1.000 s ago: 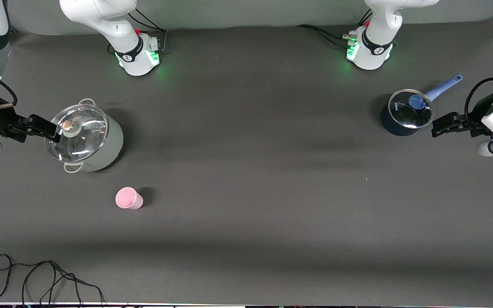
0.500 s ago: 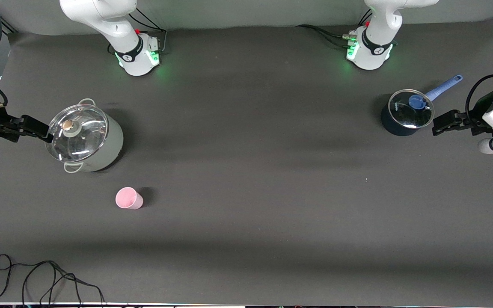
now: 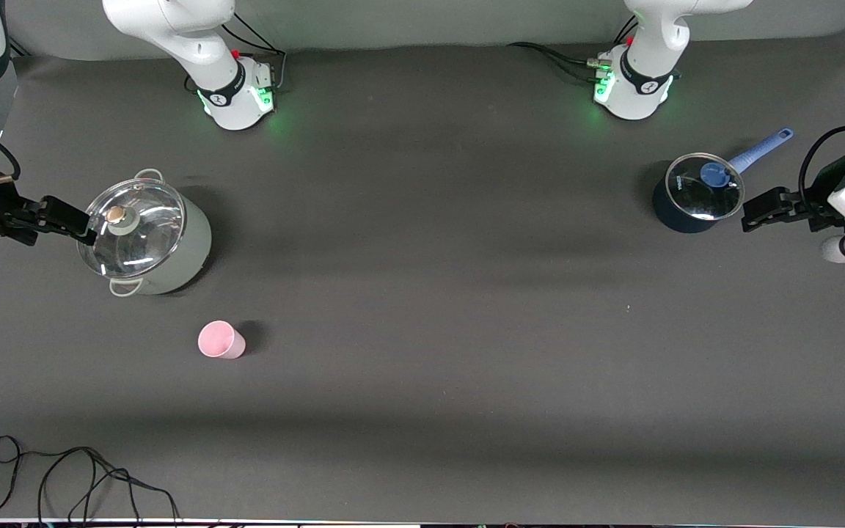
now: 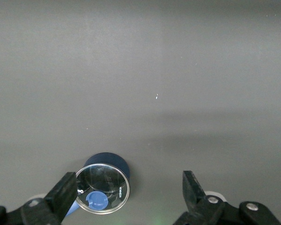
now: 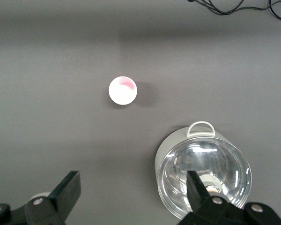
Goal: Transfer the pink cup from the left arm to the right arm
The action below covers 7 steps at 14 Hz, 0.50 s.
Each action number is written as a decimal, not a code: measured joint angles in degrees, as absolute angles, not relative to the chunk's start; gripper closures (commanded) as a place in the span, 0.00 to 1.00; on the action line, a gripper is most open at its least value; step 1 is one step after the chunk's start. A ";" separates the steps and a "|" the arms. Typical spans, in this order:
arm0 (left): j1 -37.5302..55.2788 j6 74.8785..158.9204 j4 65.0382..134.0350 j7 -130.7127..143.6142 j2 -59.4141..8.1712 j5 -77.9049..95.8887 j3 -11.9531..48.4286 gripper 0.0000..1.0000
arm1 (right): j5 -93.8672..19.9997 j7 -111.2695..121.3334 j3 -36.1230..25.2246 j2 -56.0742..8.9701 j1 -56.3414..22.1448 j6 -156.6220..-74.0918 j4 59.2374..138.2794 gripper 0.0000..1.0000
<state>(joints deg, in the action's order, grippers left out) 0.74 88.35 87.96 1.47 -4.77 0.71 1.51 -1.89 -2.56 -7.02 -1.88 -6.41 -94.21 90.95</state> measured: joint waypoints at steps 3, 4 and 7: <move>0.64 88.36 87.95 1.21 -4.77 0.71 1.51 0.00 | -1.89 -2.56 -7.02 -1.88 -6.41 -94.22 91.04 0.00; 0.64 88.36 87.92 1.15 -4.77 0.71 1.53 0.00 | -1.89 -2.56 -7.01 -1.88 -6.41 -94.22 91.09 0.00; 0.64 88.36 87.87 1.10 -4.77 0.71 1.62 0.00 | -1.89 -2.56 -7.00 -1.88 -6.42 -94.23 91.26 0.00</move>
<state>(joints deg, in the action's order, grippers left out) 0.64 88.36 87.87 1.10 -4.77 0.71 1.62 -1.89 -2.56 -7.00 -1.88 -6.42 -94.23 91.26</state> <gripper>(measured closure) 0.000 0.000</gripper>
